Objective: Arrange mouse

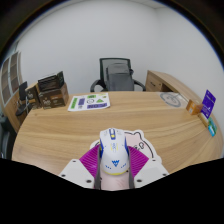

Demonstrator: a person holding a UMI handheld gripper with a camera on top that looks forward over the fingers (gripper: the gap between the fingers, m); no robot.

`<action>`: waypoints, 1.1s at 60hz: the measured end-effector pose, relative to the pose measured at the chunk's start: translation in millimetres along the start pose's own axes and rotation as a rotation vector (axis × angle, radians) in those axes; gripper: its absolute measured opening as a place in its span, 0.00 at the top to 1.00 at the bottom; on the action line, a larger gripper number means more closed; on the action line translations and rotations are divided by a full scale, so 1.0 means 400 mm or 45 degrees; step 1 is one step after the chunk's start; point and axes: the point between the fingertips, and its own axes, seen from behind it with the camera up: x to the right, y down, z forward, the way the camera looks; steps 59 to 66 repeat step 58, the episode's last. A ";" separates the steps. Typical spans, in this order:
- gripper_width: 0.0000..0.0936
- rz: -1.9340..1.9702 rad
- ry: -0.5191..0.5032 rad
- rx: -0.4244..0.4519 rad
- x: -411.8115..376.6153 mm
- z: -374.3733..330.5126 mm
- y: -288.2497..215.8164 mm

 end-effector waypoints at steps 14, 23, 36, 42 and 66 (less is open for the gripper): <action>0.56 0.016 -0.024 -0.077 0.054 0.046 0.072; 0.33 0.058 -0.027 -0.110 0.054 0.038 0.078; 0.11 0.084 0.003 -0.064 0.031 -0.108 0.081; 0.11 0.106 0.027 -0.047 0.008 -0.193 0.105; 0.11 0.192 0.089 -0.011 -0.096 -0.473 0.196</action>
